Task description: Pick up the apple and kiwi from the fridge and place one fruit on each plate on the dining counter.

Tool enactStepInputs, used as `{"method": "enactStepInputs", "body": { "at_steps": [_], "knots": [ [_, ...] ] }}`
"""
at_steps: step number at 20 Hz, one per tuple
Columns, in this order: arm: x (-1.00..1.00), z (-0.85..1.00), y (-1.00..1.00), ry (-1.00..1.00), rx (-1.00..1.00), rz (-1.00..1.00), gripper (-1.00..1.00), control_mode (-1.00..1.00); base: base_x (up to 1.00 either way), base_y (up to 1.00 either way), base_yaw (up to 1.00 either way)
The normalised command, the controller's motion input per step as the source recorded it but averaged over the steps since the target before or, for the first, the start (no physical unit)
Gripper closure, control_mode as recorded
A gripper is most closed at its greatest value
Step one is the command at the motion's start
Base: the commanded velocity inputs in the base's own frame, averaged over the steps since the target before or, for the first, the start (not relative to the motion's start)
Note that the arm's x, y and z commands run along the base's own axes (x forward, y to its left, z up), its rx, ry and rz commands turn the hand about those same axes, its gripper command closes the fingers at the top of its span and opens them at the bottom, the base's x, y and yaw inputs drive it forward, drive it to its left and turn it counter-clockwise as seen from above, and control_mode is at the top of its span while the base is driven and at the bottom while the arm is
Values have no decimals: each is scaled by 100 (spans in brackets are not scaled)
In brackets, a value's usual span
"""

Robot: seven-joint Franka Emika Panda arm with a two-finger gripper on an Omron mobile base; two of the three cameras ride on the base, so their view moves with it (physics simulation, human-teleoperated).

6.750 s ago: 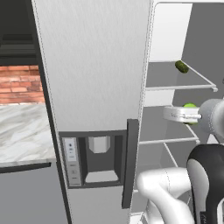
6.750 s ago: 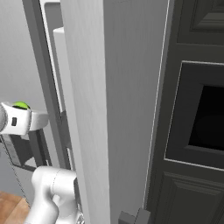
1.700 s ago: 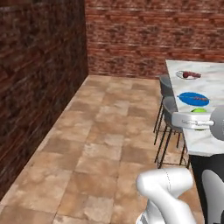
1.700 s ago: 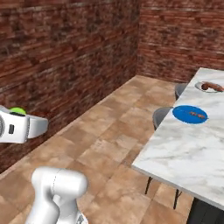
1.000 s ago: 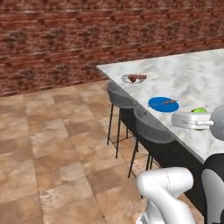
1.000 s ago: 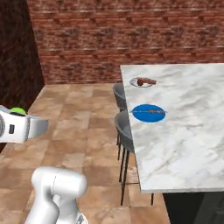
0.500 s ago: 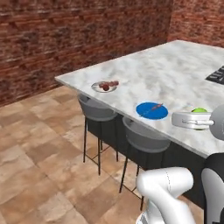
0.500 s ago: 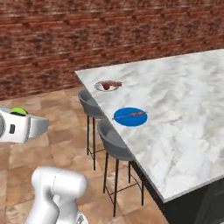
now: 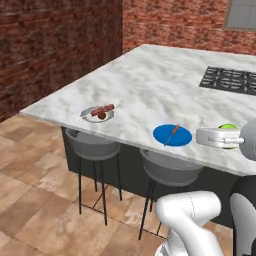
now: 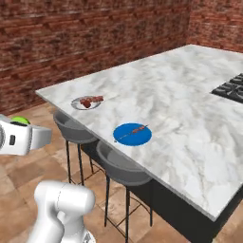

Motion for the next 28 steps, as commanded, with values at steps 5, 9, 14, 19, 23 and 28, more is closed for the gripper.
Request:
{"method": "enactStepInputs", "body": {
  "at_steps": [5, 9, 14, 19, 23, 28],
  "knots": [
    [0, 0, 0, 0, 0, 0, 100, 100, 57, 56, -71],
    [0, 0, 0, 0, 0, 0, 100, 100, 59, 50, -73],
    [0, 0, 0, 0, 0, 0, 100, 100, 56, 43, -74],
    [0, 0, 0, 0, 0, 0, 100, 100, 57, 40, -66],
    [0, 0, 0, 0, 0, 0, 100, 100, 92, 67, -32],
    [60, -18, 25, 24, 0, 2, 100, -100, 40, 24, -3]
  ]
}}
